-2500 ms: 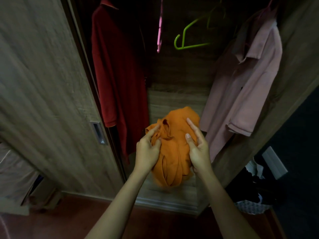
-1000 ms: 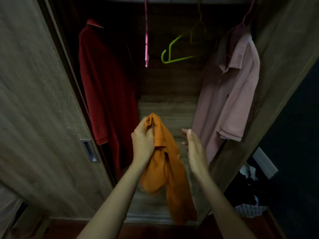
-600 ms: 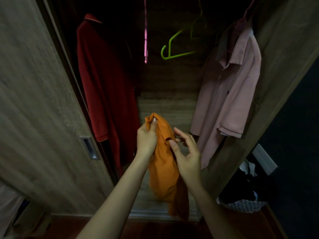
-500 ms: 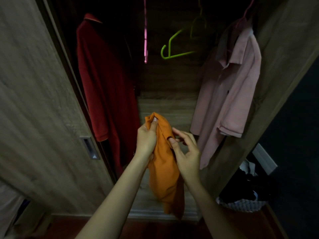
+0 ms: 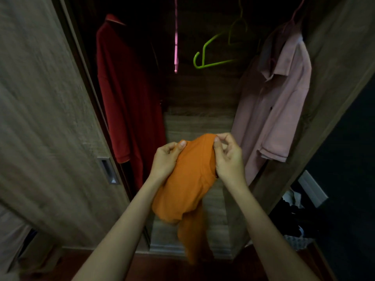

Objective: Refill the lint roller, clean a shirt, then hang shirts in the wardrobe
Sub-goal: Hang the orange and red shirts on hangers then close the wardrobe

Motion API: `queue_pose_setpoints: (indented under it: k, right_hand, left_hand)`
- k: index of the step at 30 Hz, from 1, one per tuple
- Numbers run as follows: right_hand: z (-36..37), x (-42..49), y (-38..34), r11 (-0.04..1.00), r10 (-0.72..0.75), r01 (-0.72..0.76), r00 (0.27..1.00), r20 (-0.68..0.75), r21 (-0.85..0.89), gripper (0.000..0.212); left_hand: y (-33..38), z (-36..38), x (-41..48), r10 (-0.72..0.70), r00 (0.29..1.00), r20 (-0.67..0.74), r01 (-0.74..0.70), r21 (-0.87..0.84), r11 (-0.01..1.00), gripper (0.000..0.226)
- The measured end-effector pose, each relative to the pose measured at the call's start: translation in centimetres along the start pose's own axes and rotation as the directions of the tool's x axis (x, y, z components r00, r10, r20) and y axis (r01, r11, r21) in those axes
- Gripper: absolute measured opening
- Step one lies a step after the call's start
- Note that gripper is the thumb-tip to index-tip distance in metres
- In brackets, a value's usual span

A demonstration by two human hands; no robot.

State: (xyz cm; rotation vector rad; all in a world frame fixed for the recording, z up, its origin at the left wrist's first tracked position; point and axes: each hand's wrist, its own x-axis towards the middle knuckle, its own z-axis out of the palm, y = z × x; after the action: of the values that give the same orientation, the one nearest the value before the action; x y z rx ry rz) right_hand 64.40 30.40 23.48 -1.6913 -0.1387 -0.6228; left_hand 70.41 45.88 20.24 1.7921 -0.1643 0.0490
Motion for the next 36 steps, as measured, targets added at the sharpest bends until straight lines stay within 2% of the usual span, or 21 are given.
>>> queue_pose_setpoints:
  k: [3, 6, 10, 12, 16, 18, 22, 24, 27, 29, 31, 33, 36]
  right_hand:
    - [0.9, 1.4, -0.4, 0.999, 0.001, -0.002, 1.0, -0.017, -0.041, 0.017]
    - [0.9, 2.6, 0.4, 0.992, 0.037, -0.04, 0.999, -0.025, -0.119, 0.021]
    - [0.5, 2.5, 1.3, 0.99, 0.092, -0.09, 0.996, 0.008, -0.105, 0.022]
    - [0.3, 2.3, 1.2, 0.992, 0.113, -0.111, 0.993, 0.028, -0.063, 0.022]
    - [0.1, 2.1, 1.4, 0.987, 0.154, -0.151, 0.987, 0.037, -0.056, 0.018]
    - [0.0, 2.0, 1.7, 0.983, 0.179, -0.177, 0.983, 0.038, -0.054, 0.017]
    - [-0.4, 1.9, 2.2, 0.976, 0.212, -0.209, 0.976, 0.049, -0.057, 0.018]
    - [-0.9, 2.1, 2.6, 0.975, 0.208, -0.201, 0.976, 0.071, -0.09, 0.018]
    - [-2.2, 2.4, 3.0, 0.973, 0.189, -0.164, 0.97, 0.152, -0.165, 0.013]
    - [-2.7, 2.4, 3.1, 0.974, 0.215, -0.192, 0.953, 0.213, -0.122, 0.014]
    - [-2.7, 2.3, 2.9, 0.959, 0.276, -0.285, 0.927, 0.254, -0.004, 0.016]
    - [-2.4, 2.2, 2.6, 0.901, 0.373, -0.416, 0.886, 0.276, 0.118, 0.02]
    - [-2.5, 2.2, 2.3, 0.809, 0.496, -0.557, 0.819, 0.288, 0.189, 0.025]
  left_hand:
    - [-0.4, 0.6, -0.3, 0.08, 0.99, -0.113, -0.072, 0.076, 0.995, 0.021]
    - [0.7, 0.4, -1.8, 0.163, 0.962, -0.218, -0.165, 0.007, 0.986, 0.019]
    - [1.3, 1.2, -4.5, 0.116, 0.991, -0.061, -0.127, -0.236, 0.963, 0.036]
    - [0.6, 1.9, -5.1, 0.088, 0.996, -0.024, -0.091, -0.258, 0.962, 0.038]
    - [0.1, 2.7, -5.4, 0.052, 0.996, -0.077, -0.067, -0.213, 0.975, 0.038]
    - [0.5, 3.2, -5.3, 0.038, 0.99, -0.135, -0.055, -0.125, 0.991, 0.027]
    - [0.5, 3.6, -4.8, 0.12, 0.972, -0.201, -0.104, 0.09, 0.991, 0.007]
    - [0.4, 3.4, -4.2, 0.084, 0.98, -0.183, -0.073, 0.063, 0.995, 0.009]
    - [0.7, 2.5, -2.8, -0.068, 0.993, -0.101, 0.056, -0.114, 0.992, 0.016]
    - [1.1, 1.9, -1.8, -0.134, 0.99, -0.036, 0.124, -0.209, 0.97, 0.016]
    - [1.4, 1.6, -1.1, -0.145, 0.989, 0.008, 0.143, -0.221, 0.965, 0.015]
    - [2.0, 1.4, -0.7, -0.122, 0.992, 0.044, 0.128, -0.228, 0.965, 0.015]
    - [2.7, 0.5, -0.4, -0.056, 0.989, 0.137, 0.094, -0.287, 0.953, 0.012]
